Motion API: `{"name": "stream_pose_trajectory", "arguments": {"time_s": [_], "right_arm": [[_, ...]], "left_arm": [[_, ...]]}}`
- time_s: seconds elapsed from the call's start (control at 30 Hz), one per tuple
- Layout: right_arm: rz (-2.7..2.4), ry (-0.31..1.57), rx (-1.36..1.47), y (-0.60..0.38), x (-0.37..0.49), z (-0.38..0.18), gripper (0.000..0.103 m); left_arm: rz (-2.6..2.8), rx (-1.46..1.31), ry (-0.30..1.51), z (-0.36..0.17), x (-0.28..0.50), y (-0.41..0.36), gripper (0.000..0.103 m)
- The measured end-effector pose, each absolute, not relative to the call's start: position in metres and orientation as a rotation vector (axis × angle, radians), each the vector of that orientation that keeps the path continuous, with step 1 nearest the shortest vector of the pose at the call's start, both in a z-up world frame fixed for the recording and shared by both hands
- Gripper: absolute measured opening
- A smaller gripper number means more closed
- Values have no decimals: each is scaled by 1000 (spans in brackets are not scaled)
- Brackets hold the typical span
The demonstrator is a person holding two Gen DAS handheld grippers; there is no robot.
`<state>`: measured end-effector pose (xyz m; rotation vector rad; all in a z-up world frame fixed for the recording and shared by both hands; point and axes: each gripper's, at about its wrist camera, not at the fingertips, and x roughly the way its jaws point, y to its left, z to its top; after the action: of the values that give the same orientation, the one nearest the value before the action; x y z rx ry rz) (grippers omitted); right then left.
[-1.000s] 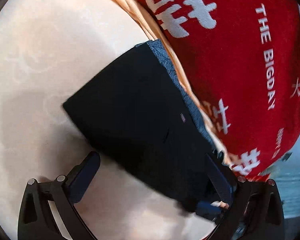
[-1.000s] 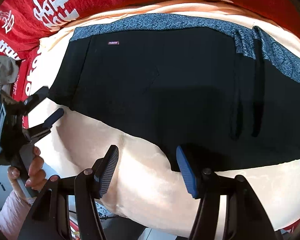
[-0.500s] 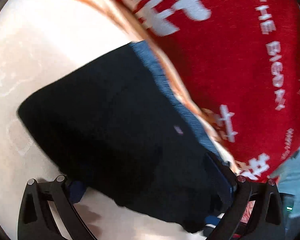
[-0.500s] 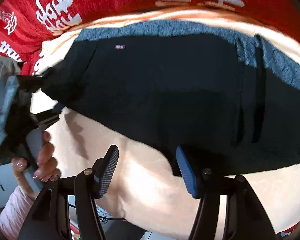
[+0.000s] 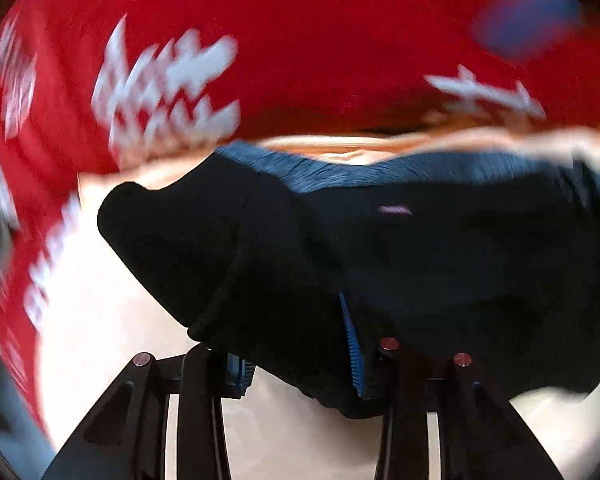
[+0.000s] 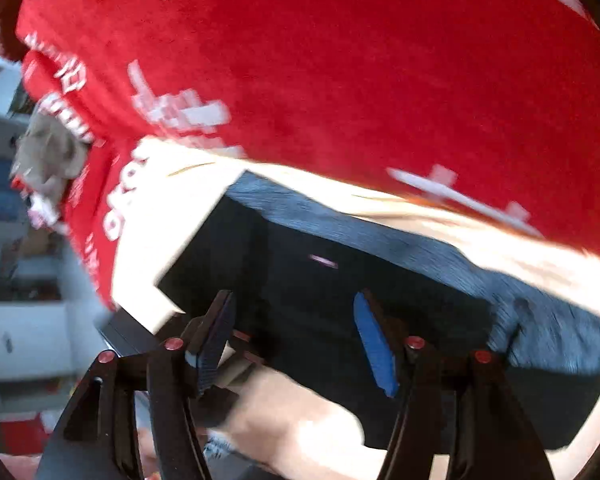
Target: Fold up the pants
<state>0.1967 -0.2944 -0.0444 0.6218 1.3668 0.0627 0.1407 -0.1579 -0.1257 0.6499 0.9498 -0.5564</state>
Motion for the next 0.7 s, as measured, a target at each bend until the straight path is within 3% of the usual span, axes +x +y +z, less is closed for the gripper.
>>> {"name": "stream_pose_trajectory", "arguments": {"time_s": [0.23,0.47,0.5,0.53,0.57,0.7], "right_arm": [[289,1581,427,-212,278,-74,69],[261,1784,296,-171,298,-133,68],[257,1792,293,-171,299,-138,64],[256,1791,300,-174,298,-140,34],[264,1775,340,-179,295,-140,17],[283,1645,388,-198,273,-112,16]], "left_arm": [[-607,821,856,-133,119,-170,38],[-607,866,829,-134,114,-162,38],[-617,865,834,-133,112,-162,38],[-630,861,835,-130,110,-164,38],[-638,863,820,-124,102,-164,38],[-671,818,801,-97,91,-171,38]]}}
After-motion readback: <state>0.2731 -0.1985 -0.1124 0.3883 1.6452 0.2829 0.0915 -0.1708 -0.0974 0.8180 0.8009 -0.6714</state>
